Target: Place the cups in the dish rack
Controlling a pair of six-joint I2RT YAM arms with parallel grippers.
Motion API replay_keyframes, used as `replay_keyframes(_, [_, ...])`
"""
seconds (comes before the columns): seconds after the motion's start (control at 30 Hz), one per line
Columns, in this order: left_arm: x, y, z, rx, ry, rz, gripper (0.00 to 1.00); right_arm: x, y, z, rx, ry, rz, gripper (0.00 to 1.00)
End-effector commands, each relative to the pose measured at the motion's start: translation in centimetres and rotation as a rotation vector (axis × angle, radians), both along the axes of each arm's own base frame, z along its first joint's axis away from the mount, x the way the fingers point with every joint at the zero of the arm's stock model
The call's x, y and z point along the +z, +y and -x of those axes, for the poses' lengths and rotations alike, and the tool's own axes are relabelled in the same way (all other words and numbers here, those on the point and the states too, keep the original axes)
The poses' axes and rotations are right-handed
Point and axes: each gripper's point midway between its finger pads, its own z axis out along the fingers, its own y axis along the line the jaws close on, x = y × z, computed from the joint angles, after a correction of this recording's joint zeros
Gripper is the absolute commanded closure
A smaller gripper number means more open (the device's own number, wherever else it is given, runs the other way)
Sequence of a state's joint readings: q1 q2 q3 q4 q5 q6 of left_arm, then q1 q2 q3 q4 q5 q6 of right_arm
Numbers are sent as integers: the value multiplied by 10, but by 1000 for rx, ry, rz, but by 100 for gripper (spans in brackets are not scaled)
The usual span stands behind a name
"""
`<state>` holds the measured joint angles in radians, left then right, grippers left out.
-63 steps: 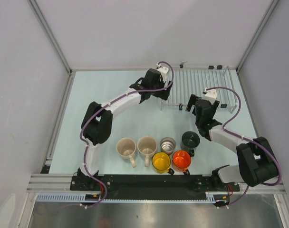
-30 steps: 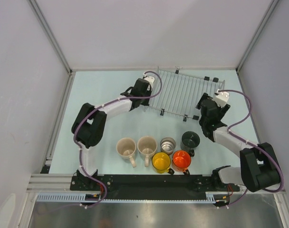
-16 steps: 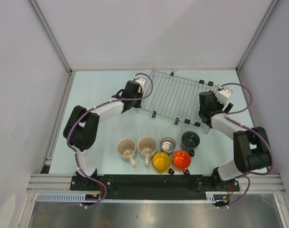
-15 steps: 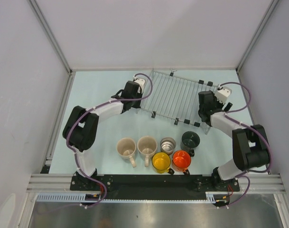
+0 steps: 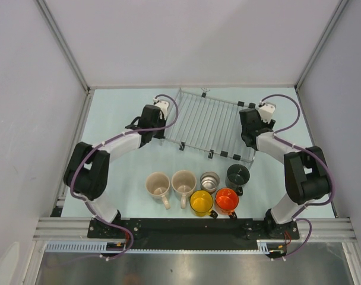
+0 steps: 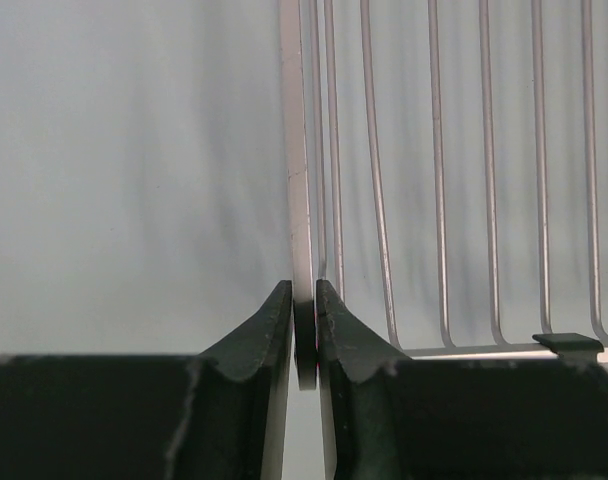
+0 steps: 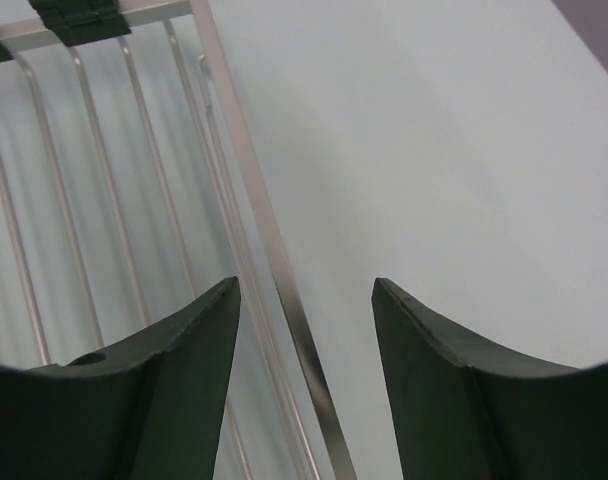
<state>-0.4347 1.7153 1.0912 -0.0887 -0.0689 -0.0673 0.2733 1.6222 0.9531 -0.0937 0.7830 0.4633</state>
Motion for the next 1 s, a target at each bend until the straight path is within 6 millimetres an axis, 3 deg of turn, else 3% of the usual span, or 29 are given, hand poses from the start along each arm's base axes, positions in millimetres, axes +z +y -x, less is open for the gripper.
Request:
replay_keyframes(0.0, [39, 15, 3, 3, -110, 30, 81, 8, 28, -29, 121, -7, -49, 41])
replay_keyframes(0.27, [43, 25, 29, -21, -138, 32, 82, -3, 55, -62, 224, 74, -71, 61])
replay_keyframes(0.6, [25, 30, 45, -63, -150, 9, 83, -9, 60, -71, 253, 90, -52, 65])
replay_keyframes(0.97, [7, 29, 73, -122, -90, 26, 84, -4, 92, -101, 348, 85, -22, 63])
